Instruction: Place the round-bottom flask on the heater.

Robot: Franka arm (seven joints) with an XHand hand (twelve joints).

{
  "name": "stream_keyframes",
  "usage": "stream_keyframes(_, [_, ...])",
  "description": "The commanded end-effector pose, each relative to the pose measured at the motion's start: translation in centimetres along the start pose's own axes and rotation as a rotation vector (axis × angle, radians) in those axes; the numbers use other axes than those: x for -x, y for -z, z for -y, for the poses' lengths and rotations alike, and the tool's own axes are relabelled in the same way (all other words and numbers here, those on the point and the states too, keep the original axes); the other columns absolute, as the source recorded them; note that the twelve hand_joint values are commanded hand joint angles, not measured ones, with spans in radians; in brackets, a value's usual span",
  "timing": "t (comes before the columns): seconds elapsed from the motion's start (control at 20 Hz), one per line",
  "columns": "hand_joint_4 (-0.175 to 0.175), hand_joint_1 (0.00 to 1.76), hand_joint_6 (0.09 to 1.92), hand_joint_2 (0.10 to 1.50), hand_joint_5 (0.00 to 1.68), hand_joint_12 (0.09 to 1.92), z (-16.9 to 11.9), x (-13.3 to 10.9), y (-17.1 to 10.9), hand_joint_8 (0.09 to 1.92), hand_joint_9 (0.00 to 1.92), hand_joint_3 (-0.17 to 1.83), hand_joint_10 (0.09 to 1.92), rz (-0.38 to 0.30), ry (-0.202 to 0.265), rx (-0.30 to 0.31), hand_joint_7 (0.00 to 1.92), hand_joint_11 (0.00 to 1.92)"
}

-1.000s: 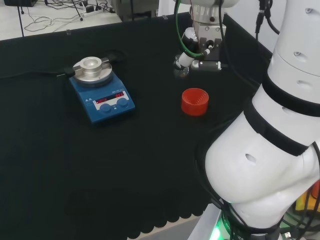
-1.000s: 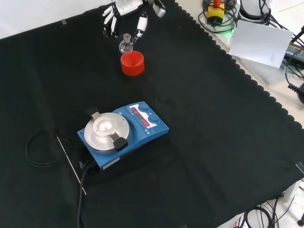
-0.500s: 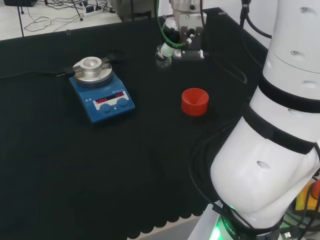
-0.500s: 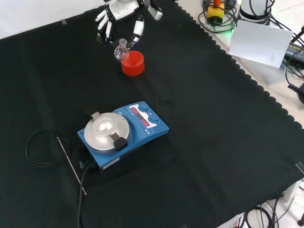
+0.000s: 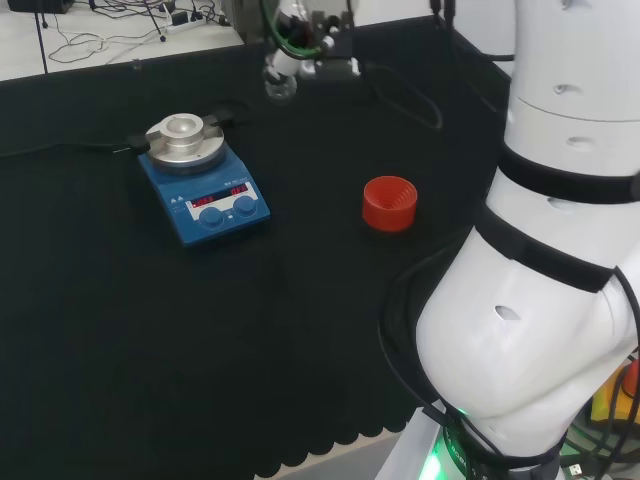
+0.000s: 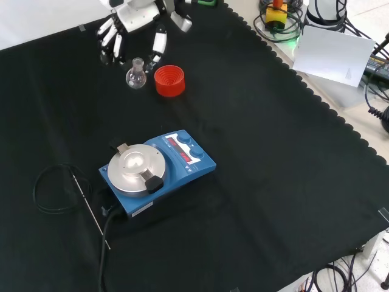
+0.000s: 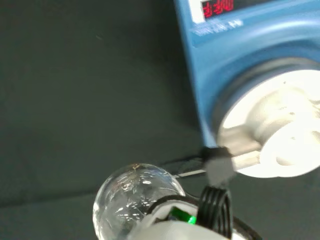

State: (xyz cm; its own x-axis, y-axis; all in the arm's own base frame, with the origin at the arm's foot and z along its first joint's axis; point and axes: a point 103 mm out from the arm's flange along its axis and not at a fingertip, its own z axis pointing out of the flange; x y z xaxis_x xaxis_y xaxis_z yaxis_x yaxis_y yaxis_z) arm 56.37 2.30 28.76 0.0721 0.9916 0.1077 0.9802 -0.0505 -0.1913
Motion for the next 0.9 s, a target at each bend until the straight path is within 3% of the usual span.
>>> stream_keyframes(0.05, [0.098,1.08,1.07,0.72,1.07,1.42,-2.7,-6.9,-1.0,0.71,0.66,0.75,0.60,0.003,0.095,-0.054,0.40,0.26])
stream_keyframes(0.45, [0.098,1.08,1.08,0.71,1.07,1.42,-3.9,-9.4,-2.0,0.71,0.66,0.76,0.61,0.019,0.123,-0.048,0.40,0.27])
stream_keyframes(0.9, [0.098,1.08,1.08,0.71,1.07,1.42,-4.7,-10.5,-3.2,0.71,0.67,0.76,0.61,-0.002,0.128,-0.058,0.40,0.27])
